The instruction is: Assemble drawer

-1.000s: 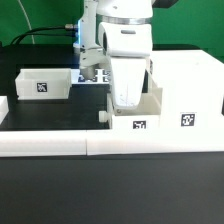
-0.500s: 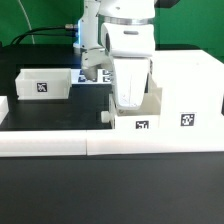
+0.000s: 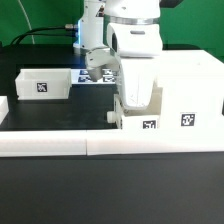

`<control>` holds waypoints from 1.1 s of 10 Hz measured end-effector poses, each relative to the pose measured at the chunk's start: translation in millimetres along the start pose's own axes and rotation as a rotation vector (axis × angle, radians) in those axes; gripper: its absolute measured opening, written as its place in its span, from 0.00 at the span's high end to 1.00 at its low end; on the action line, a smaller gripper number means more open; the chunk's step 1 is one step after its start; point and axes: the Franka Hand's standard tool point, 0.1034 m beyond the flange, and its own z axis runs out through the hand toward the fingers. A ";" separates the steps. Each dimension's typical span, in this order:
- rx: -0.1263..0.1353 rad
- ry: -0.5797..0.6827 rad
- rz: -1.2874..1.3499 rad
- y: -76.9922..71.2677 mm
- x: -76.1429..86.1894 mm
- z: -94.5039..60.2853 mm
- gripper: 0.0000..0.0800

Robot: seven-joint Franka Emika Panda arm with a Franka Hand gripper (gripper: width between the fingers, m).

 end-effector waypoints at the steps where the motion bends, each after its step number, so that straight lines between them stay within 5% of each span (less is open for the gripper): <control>1: 0.000 0.000 0.008 0.0 -0.1 0.0 0.95; 3: 0.000 0.000 0.013 -0.4 -0.8 -0.3 0.86; 5: -0.008 0.000 0.029 0.2 -1.2 -7.2 0.45; 6: -0.005 -0.002 0.035 0.4 -1.5 -13.0 0.45; 7: -0.006 -0.005 0.045 2.7 -1.8 -23.6 0.27; 11: -0.010 -0.019 0.047 6.2 -12.3 -53.9 0.19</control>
Offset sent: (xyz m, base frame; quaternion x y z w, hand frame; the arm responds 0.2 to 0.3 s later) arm -0.0070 -0.0003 0.0092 -0.0022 -0.0079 0.0098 0.9999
